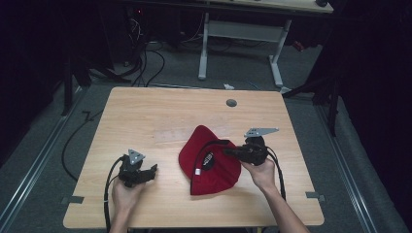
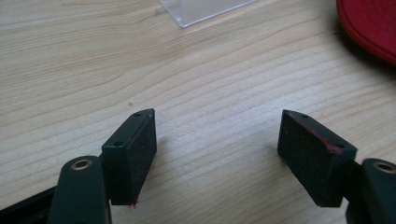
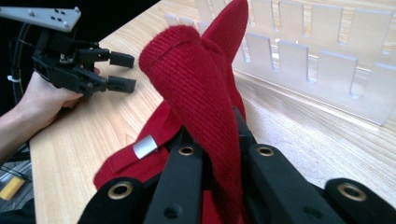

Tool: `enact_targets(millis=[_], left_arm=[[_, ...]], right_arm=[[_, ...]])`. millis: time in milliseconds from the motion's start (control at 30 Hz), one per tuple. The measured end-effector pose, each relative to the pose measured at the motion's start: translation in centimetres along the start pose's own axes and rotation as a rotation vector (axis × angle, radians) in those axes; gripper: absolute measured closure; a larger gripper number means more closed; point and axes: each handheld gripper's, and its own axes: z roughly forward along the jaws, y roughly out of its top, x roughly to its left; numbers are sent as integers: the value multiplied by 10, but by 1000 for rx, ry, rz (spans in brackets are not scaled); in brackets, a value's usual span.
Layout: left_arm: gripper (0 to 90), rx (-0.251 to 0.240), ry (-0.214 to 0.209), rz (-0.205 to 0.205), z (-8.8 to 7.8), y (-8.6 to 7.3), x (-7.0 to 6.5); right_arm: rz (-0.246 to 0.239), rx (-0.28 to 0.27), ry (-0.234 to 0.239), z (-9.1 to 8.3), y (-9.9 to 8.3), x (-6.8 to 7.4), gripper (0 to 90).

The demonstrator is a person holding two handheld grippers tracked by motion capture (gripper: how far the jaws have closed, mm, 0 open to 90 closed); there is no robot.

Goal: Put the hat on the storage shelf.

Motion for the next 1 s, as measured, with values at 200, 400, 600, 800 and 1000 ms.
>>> enact_targets(millis=[200, 400, 600, 800, 1000], left_arm=[[252, 1, -61, 83, -6, -6, -19], [234, 2, -153, 176, -16, -12, -47], [215, 6, -224, 235, -20, -18, -72], [196, 16, -256, 262, -18, -22, -86], [181, 8, -287, 284, -16, -25, -100]], right_arm=[[18, -8, 0, -9, 3, -2, 874], [24, -18, 5, -17, 11, 0, 874], [31, -25, 25, -22, 20, 1, 873], [45, -26, 51, -23, 24, 1, 873], [60, -21, 69, -22, 27, 2, 873]])
